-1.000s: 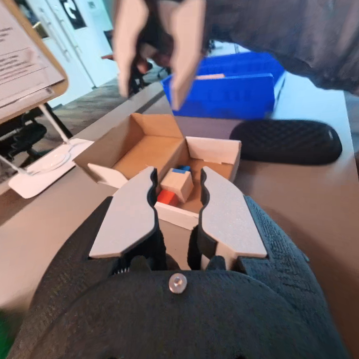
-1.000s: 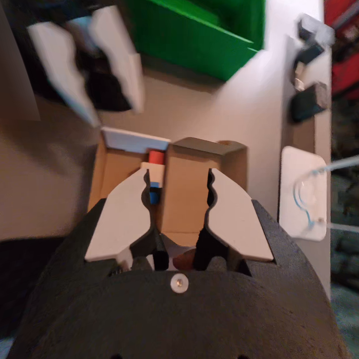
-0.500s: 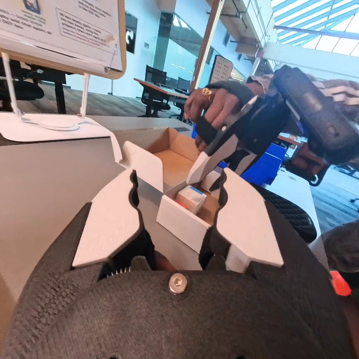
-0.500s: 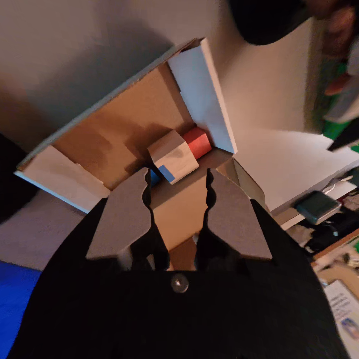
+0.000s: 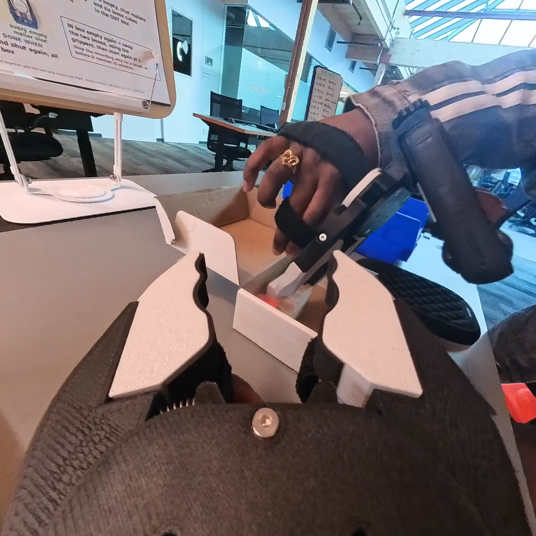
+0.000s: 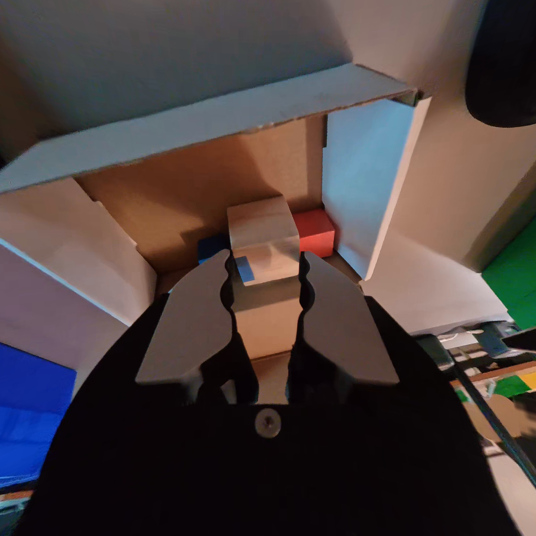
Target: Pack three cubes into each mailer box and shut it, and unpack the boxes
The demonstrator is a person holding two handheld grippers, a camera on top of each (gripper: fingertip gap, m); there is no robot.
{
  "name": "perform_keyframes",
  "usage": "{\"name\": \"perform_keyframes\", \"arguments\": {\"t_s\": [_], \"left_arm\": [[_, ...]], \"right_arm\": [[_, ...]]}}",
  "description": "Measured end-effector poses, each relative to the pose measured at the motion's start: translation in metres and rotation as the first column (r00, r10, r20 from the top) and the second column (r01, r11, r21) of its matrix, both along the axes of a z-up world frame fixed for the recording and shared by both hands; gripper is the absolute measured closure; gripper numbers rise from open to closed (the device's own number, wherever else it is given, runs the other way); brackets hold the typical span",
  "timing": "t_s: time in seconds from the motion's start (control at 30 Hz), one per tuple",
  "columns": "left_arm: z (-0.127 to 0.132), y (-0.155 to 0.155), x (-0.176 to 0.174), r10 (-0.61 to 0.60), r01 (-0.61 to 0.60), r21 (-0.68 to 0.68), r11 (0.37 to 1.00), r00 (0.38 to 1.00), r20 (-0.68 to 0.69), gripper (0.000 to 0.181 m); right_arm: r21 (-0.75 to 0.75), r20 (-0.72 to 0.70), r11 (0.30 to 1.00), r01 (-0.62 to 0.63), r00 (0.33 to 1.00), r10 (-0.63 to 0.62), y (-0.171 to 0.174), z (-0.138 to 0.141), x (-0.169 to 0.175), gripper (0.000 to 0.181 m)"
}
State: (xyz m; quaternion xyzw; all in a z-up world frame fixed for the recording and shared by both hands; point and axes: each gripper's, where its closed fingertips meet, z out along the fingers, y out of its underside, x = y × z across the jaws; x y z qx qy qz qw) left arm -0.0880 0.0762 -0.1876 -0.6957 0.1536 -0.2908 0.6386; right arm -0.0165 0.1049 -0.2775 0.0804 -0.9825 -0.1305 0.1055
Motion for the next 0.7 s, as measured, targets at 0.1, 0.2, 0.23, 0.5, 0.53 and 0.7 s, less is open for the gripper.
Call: {"name": "perform_keyframes", "arguments": {"t_s": [0.1,0.2,0.23,0.5,0.53,0.7], "left_arm": [[-0.002,0.0,0.001,0.002,-0.002,0.004,1.0,1.0,-0.032,0.102],[-0.004,0.0,0.002,0.005,-0.005,0.01,1.0,0.998,-0.056,0.102],[-0.004,0.0,0.002,0.006,-0.006,0.013,1.0,0.998,-0.058,0.102],[-0.005,0.0,0.003,0.017,-0.015,0.017,1.0,0.997,-0.078,0.103],[-0.006,0.0,0.003,0.018,-0.016,0.018,1.0,0.997,-0.079,0.103],[-0.006,0.001,0.001,0.024,-0.023,0.013,1.0,0.997,-0.071,0.104]], "right_arm": [[-0.045,-0.006,0.997,0.066,0.998,-0.066,-0.006,0.006,0.004,0.139],[-0.164,-0.028,0.966,0.2,0.978,-0.207,-0.016,0.023,0.006,0.139],[-0.189,-0.05,0.952,0.241,0.966,-0.254,-0.016,0.032,0.007,0.139],[-0.306,-0.159,0.736,0.604,0.73,-0.665,0.01,0.13,0.078,0.139],[-0.301,-0.172,0.689,0.659,0.674,-0.719,0.018,0.139,0.097,0.139],[-0.186,-0.185,0.354,0.916,0.321,-0.929,0.066,0.151,0.221,0.139]]}}
